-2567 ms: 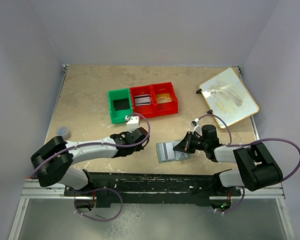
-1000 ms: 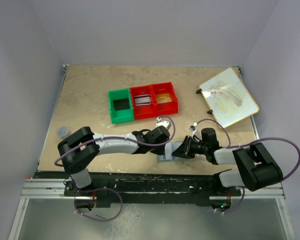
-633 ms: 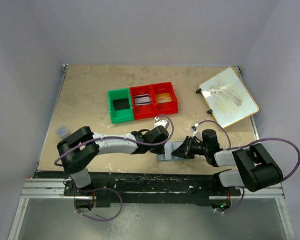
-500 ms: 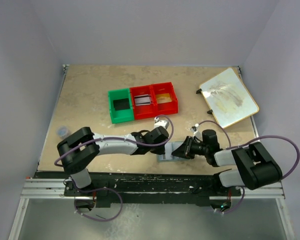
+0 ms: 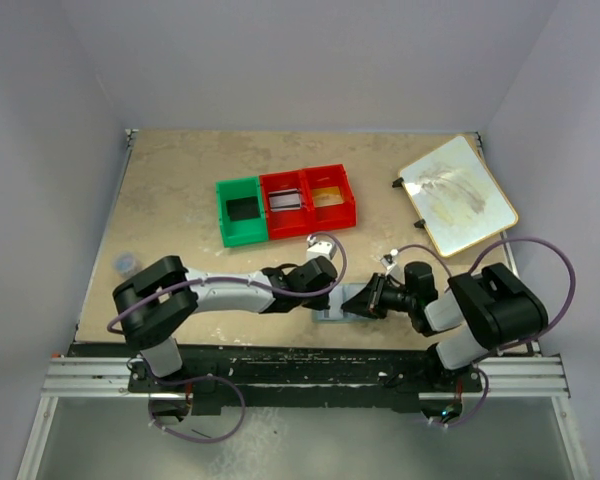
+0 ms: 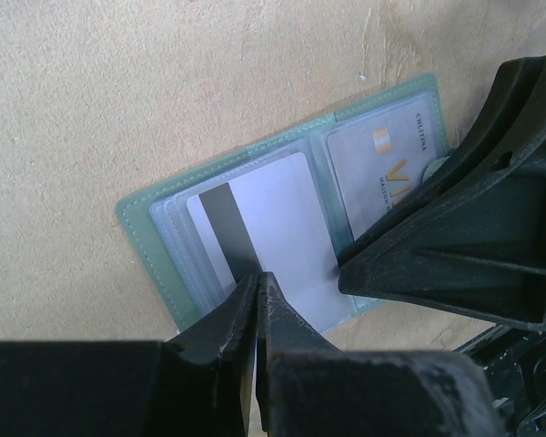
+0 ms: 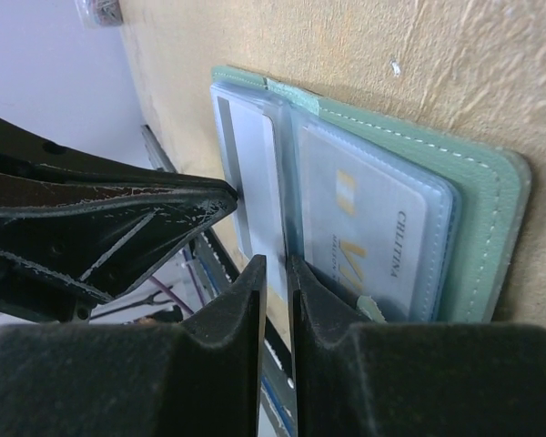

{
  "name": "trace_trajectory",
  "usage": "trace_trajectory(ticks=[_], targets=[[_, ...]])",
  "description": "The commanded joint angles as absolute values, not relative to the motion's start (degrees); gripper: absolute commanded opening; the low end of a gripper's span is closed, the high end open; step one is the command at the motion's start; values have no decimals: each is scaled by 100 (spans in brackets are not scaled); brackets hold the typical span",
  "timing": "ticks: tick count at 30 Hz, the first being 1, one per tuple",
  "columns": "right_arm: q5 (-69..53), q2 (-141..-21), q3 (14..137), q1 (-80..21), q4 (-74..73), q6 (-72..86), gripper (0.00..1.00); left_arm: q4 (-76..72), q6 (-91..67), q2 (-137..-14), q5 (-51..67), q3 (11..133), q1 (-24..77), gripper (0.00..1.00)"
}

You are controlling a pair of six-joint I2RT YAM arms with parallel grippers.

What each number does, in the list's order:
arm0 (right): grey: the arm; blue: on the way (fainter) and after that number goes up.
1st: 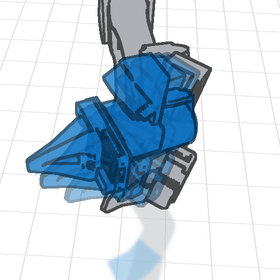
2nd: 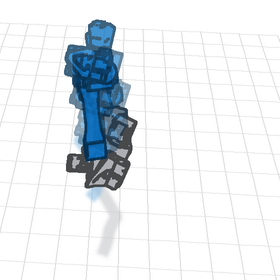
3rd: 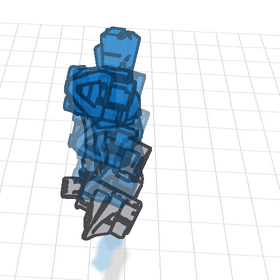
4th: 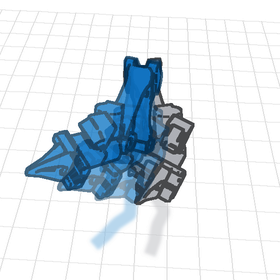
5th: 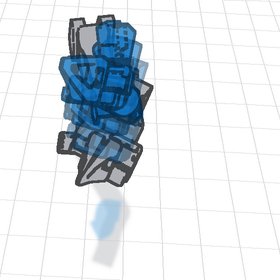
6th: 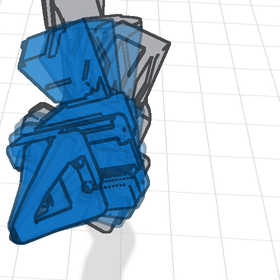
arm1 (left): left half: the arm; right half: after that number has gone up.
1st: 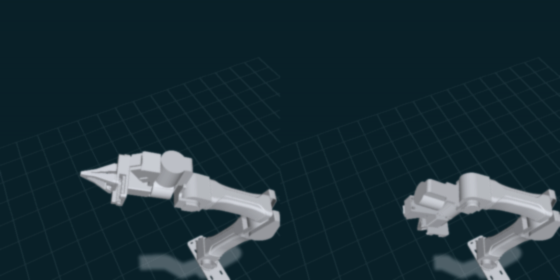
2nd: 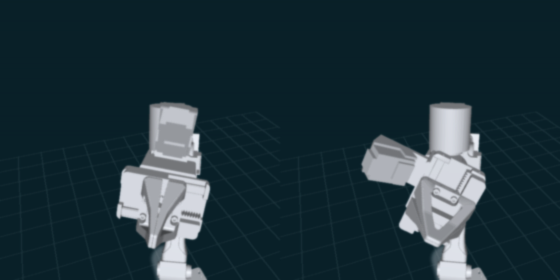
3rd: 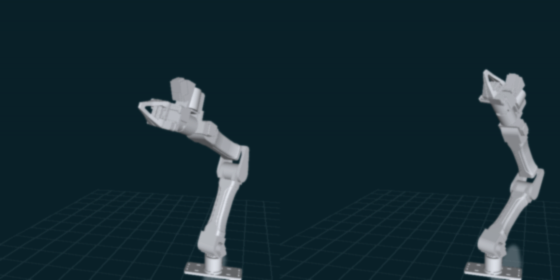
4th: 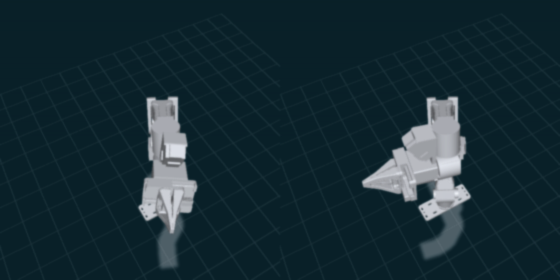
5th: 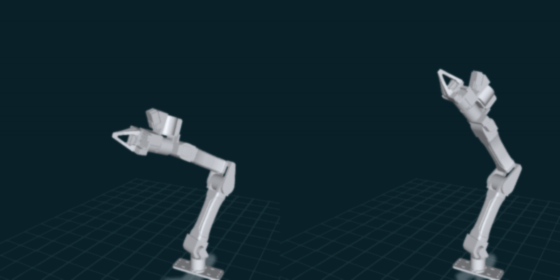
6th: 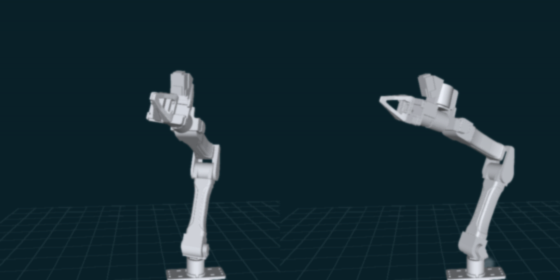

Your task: Take the credit cards out of the card holder

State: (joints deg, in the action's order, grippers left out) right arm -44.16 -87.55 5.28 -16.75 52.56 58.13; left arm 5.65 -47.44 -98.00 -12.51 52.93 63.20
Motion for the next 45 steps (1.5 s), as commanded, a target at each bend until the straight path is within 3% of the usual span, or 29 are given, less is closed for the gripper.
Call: trace_trajectory(ticks=[1,16,25,34,45], targets=[[-4587,-8993,433,-1683,6410,6278,17,1082,-4789,-9883,-1475,4976,6376,0],[-4212,-10023,-216,-1722,9109,7547,13,1261,-4863,-9629,-1798,4941,6425,0],[-4117,-9718,-85,-1727,7858,6862,15,1234,-4714,-9002,-2018,5119,6425,12],[-4015,-8014,837,-1767,4176,5478,23,1278,-4730,-9238,-1940,5128,6425,11],[-4354,-8109,995,-1866,4342,5502,25,1223,-4737,-9420,-1796,4988,6434,7]])
